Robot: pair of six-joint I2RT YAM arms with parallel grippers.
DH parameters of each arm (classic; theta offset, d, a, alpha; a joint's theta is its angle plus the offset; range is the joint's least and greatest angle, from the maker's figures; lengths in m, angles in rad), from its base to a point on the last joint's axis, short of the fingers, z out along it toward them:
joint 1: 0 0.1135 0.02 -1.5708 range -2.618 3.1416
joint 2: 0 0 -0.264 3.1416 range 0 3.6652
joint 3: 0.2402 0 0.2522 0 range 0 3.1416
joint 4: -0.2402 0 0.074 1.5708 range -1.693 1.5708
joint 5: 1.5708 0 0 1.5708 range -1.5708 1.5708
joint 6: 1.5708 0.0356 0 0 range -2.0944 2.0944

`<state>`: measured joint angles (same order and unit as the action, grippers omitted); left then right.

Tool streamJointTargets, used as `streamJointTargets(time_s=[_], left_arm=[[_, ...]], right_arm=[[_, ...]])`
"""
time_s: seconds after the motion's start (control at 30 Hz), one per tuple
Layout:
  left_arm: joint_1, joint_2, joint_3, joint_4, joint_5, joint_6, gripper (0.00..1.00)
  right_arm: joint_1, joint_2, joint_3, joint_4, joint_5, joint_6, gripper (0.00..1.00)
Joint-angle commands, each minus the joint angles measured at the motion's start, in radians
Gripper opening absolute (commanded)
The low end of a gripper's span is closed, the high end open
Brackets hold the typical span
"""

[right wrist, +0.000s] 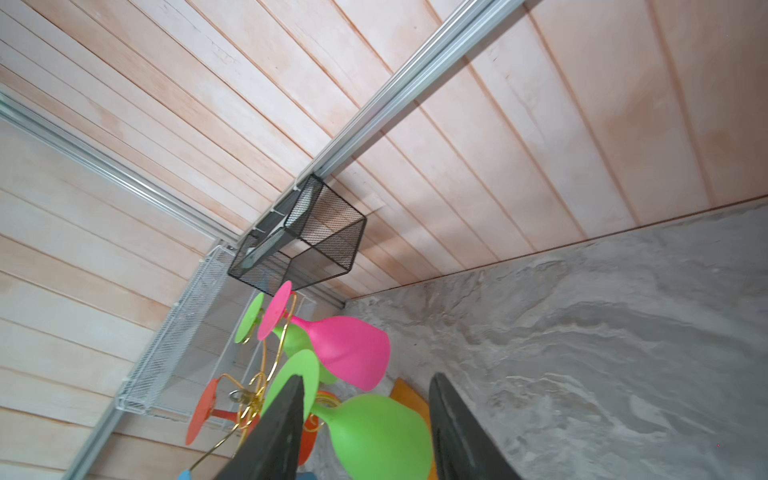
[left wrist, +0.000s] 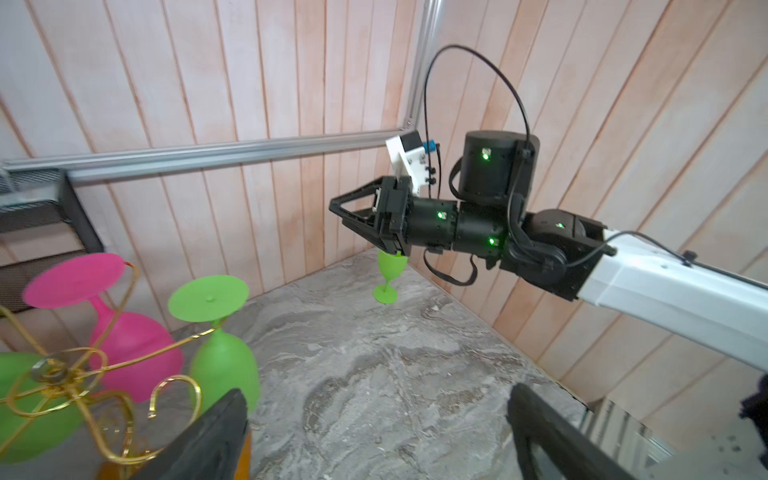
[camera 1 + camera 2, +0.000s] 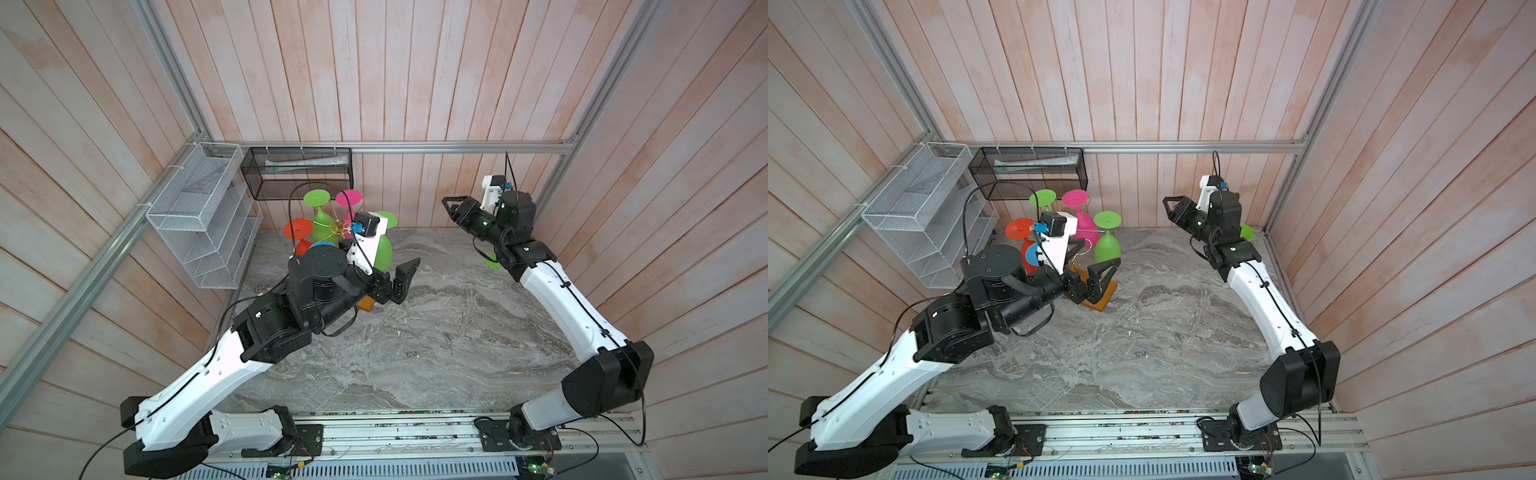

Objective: Take the wine glass off the wine glass rack
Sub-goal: 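Set the green glass upright by the far wall while the left arm moves, then reach the right gripper to the foot of another green glass on the rack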

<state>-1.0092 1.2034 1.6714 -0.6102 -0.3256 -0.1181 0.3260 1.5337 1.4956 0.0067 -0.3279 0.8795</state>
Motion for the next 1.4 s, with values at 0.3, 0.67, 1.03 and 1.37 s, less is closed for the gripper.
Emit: streamJointTargets(time_s=[0.3, 0.67, 1.03, 1.37], left_arm=[[0.237, -0.083, -0.057, -0.103, -0.173, 0.131, 0.99], [0.328, -0.1, -0.107, -0.114, -0.13, 0.11, 0.99], [0.375, -0.107, -0.126, -0.103, -0.082, 0.11, 0.99], [0.393, -0.105, -0.121, -0.097, -0.064, 0.108, 0.99]], right_arm=[[0.122, 0.215, 0.152, 0.157, -0.109, 0.271, 0.44], [0.138, 0.347, 0.232, 0.173, -0.147, 0.337, 0.38], [0.155, 0.375, 0.24, 0.157, -0.196, 0.334, 0.33], [0.163, 0.354, 0.222, 0.155, -0.21, 0.331, 0.28]])
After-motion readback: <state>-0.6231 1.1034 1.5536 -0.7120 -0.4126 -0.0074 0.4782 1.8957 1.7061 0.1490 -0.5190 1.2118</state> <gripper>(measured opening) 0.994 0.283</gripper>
